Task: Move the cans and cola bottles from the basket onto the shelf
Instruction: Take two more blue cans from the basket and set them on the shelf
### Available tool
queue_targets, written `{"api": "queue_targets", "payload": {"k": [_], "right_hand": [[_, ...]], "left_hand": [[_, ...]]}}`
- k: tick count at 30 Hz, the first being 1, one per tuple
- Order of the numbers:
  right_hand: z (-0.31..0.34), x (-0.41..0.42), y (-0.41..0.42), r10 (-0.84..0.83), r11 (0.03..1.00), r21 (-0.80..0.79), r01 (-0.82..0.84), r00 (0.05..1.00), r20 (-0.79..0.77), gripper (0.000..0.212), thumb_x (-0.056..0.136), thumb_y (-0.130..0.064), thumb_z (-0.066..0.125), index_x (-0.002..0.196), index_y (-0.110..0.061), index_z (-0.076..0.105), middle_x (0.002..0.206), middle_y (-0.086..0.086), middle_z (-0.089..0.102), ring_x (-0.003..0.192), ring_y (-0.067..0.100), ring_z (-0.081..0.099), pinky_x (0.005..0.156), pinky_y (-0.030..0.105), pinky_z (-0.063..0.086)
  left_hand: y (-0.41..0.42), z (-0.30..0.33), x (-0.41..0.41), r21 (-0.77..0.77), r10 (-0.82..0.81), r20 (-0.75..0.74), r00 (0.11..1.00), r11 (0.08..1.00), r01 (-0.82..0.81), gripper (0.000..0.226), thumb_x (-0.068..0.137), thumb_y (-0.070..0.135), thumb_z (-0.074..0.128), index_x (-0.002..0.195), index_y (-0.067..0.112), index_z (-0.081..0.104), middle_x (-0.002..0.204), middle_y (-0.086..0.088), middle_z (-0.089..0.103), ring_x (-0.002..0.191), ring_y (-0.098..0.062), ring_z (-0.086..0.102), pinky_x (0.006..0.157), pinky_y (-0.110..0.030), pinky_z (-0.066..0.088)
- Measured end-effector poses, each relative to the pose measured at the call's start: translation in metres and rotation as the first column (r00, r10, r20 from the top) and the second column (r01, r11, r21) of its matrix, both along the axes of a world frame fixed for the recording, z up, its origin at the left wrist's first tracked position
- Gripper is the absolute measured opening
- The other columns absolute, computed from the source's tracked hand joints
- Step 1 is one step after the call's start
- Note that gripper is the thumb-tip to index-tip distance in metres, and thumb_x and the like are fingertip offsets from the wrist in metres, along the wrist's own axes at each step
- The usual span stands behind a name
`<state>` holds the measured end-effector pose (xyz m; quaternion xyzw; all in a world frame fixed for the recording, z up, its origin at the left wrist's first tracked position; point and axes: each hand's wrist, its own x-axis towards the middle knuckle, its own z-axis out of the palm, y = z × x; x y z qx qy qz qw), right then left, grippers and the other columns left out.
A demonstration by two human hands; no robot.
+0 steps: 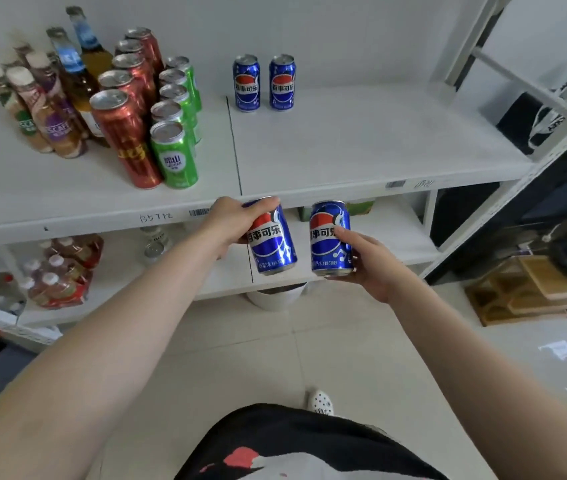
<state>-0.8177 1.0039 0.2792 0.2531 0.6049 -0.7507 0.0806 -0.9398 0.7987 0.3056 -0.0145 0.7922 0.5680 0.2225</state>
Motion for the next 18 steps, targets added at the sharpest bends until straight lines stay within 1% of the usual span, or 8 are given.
{"api": "queue_targets", "payload": {"k": [2, 4, 7, 9, 11, 14, 16, 18], "right_hand": [[0.007, -0.024, 0.021, 0.021, 1.000, -0.013, -0.021, 1.000, -0.018, 0.039, 0.084, -0.036, 0.068, 0.113, -0.012, 0.061, 0.108, 0.009, 0.071, 0.099, 0.026, 0.069, 0.088, 0.049, 0.056], [0.013, -0.049, 0.038, 0.059, 0.998, -0.011, -0.060, 0.998, -0.031, 0.042, 0.082, -0.037, 0.069, 0.114, -0.011, 0.061, 0.108, 0.009, 0.071, 0.099, 0.026, 0.069, 0.088, 0.049, 0.055], [0.020, -0.084, 0.054, 0.119, 0.993, 0.014, -0.118, 0.991, -0.059, 0.037, 0.084, -0.037, 0.068, 0.112, -0.013, 0.063, 0.108, 0.009, 0.070, 0.097, 0.025, 0.069, 0.089, 0.047, 0.055], [0.022, -0.108, 0.059, 0.132, 0.991, 0.031, -0.130, 0.988, -0.077, 0.031, 0.086, -0.036, 0.066, 0.109, -0.015, 0.066, 0.107, 0.007, 0.071, 0.095, 0.023, 0.067, 0.093, 0.044, 0.054], [0.024, -0.134, 0.063, 0.155, 0.986, 0.069, -0.148, 0.982, -0.103, 0.028, 0.087, -0.034, 0.065, 0.108, -0.015, 0.067, 0.105, 0.007, 0.071, 0.093, 0.022, 0.066, 0.095, 0.041, 0.051], [0.027, -0.174, 0.066, 0.196, 0.974, 0.142, -0.175, 0.969, -0.150, 0.028, 0.088, -0.031, 0.064, 0.110, -0.015, 0.067, 0.105, 0.007, 0.072, 0.091, 0.022, 0.066, 0.092, 0.037, 0.051], [0.029, -0.202, 0.067, 0.199, 0.971, 0.170, -0.169, 0.964, -0.177, 0.028, 0.088, -0.031, 0.065, 0.111, -0.016, 0.066, 0.107, 0.008, 0.072, 0.092, 0.022, 0.068, 0.090, 0.034, 0.053], [0.030, -0.231, 0.068, 0.183, 0.972, 0.183, -0.147, 0.963, -0.197, 0.028, 0.088, -0.028, 0.066, 0.113, -0.015, 0.065, 0.109, 0.009, 0.072, 0.094, 0.022, 0.068, 0.087, 0.032, 0.055]], "left_hand": [[0.015, 0.007, -0.016, -0.017, 0.042, -0.015, 0.999, 0.999, -0.042, 0.056, 0.070, 0.052, 0.076, 0.099, 0.005, 0.067, 0.091, -0.008, 0.071, 0.077, -0.017, 0.069, 0.061, -0.027, 0.056], [0.026, 0.013, -0.032, -0.010, 0.076, -0.038, 0.996, 0.997, -0.077, 0.053, 0.071, 0.051, 0.075, 0.095, 0.005, 0.067, 0.091, -0.009, 0.071, 0.079, -0.018, 0.069, 0.067, -0.029, 0.058], [0.038, 0.019, -0.057, -0.001, 0.118, -0.061, 0.991, 0.993, -0.118, 0.046, 0.070, 0.052, 0.076, 0.085, 0.009, 0.068, 0.090, -0.010, 0.072, 0.082, -0.020, 0.070, 0.076, -0.036, 0.060], [0.044, 0.021, -0.076, 0.000, 0.156, -0.089, 0.984, 0.988, -0.156, 0.044, 0.067, 0.053, 0.077, 0.078, 0.012, 0.069, 0.085, -0.009, 0.073, 0.080, -0.021, 0.070, 0.078, -0.038, 0.059], [0.049, 0.022, -0.098, -0.002, 0.185, -0.130, 0.974, 0.982, -0.187, 0.041, 0.068, 0.054, 0.076, 0.074, 0.014, 0.071, 0.075, -0.005, 0.072, 0.073, -0.019, 0.068, 0.071, -0.033, 0.056], [0.055, 0.024, -0.135, 0.021, 0.219, -0.197, 0.956, 0.975, -0.220, 0.040, 0.071, 0.053, 0.074, 0.076, 0.013, 0.072, 0.068, -0.001, 0.069, 0.063, -0.016, 0.062, 0.059, -0.025, 0.045], [0.057, 0.026, -0.162, 0.034, 0.248, -0.225, 0.942, 0.969, -0.246, 0.039, 0.070, 0.052, 0.075, 0.076, 0.014, 0.072, 0.070, 0.001, 0.070, 0.064, -0.015, 0.063, 0.059, -0.025, 0.044], [0.060, 0.026, -0.190, 0.040, 0.264, -0.238, 0.934, 0.964, -0.263, 0.033, 0.069, 0.051, 0.076, 0.076, 0.019, 0.071, 0.076, 0.001, 0.071, 0.068, -0.012, 0.064, 0.060, -0.025, 0.045]]}}
